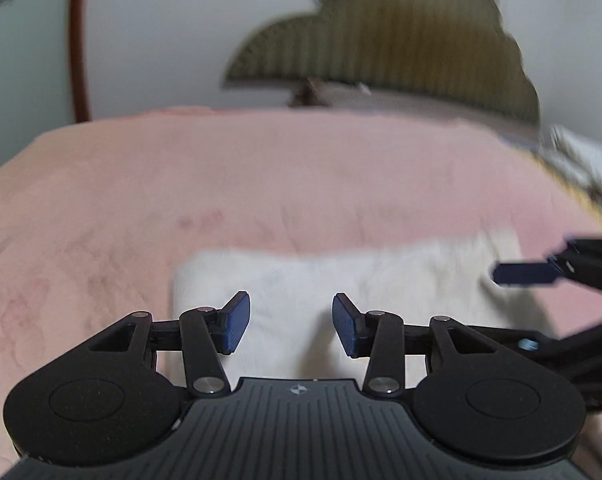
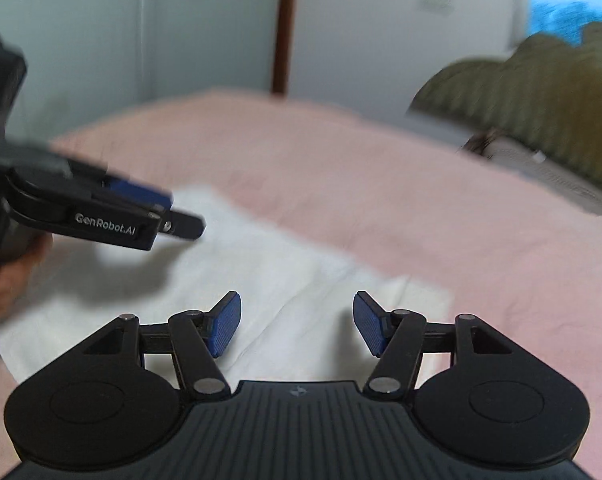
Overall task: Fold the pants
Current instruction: 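Open both grippers to release the folded end and pull back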
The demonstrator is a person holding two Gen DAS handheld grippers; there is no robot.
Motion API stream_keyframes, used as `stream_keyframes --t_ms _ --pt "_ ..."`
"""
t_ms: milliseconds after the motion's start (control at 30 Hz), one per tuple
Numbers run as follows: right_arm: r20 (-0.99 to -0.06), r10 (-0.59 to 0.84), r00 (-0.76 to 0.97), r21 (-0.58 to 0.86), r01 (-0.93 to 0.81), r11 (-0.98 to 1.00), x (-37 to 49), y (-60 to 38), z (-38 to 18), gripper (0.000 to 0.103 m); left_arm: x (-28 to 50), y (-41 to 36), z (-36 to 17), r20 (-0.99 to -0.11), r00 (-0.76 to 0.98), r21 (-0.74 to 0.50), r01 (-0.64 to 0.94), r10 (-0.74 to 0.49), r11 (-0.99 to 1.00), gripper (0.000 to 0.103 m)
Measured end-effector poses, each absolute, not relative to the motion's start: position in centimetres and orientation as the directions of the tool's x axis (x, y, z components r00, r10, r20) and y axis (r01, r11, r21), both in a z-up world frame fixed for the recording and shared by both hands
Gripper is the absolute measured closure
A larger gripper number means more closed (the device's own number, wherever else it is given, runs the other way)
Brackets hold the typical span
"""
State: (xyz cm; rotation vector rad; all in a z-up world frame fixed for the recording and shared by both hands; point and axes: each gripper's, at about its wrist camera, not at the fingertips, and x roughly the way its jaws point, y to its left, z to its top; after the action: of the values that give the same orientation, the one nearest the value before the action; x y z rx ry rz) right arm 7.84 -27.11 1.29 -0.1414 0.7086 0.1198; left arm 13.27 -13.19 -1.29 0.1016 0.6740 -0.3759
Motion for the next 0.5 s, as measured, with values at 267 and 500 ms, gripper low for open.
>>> stream_keyframes --t_ms 267,500 --pt "-0.645 0.012 0.764 -0.095 -0.096 0.991 5.4 -27.5 0.7 0.039 9.8 -13.0 -2.1 -0.563 0.743 0.009 0.442 -0.361 0.897 0.054" --pt "-0.659 0.13 0.741 0.016 -0.159 0.987 2.1 -27.4 -1.6 0.038 8.1 -14.5 -4.0 -0.588 0.722 0.058 0.487 -0.364 0.872 0.048"
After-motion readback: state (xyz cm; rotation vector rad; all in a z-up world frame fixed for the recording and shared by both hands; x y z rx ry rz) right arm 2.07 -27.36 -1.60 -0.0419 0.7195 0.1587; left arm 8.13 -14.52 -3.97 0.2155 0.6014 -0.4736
